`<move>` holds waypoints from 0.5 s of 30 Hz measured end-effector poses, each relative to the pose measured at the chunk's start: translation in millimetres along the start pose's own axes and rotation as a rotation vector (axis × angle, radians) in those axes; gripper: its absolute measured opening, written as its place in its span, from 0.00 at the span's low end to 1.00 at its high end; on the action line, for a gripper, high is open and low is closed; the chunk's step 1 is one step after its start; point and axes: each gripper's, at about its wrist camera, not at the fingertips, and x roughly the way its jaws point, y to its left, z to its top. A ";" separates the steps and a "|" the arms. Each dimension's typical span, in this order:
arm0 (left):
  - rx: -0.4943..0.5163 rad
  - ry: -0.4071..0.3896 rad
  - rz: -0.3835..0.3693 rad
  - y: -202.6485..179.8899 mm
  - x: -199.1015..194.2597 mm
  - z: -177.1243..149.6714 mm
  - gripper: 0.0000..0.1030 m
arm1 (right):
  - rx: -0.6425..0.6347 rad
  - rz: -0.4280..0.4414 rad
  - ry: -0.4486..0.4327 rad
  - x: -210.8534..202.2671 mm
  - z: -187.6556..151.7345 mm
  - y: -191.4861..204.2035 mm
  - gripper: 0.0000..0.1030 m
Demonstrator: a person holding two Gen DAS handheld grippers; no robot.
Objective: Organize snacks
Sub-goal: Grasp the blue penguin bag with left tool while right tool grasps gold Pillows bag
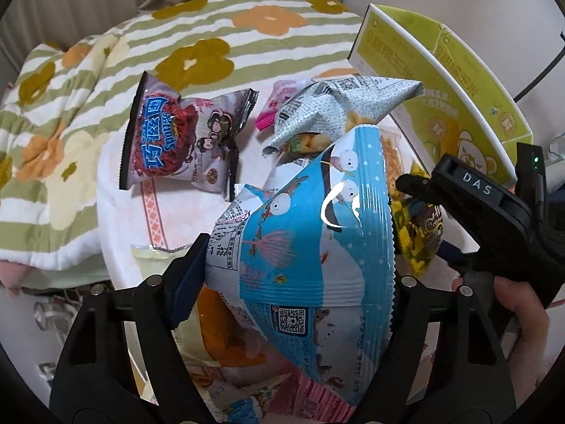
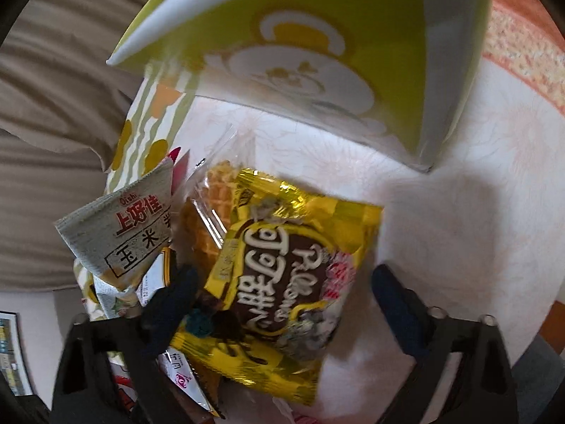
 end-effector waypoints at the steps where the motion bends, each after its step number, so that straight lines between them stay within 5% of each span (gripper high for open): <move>1: -0.001 -0.002 -0.002 1.0 -0.9 0.2 0.71 | 0.000 0.003 0.005 2.2 0.6 0.9 0.69; 6: -0.006 -0.021 -0.003 2.6 -6.5 2.2 0.68 | 0.005 0.016 0.017 -0.7 -2.5 -8.6 0.58; 15: -0.052 -0.097 0.011 3.1 -45.7 3.1 0.66 | -0.165 0.067 -0.012 -40.5 -11.1 14.0 0.57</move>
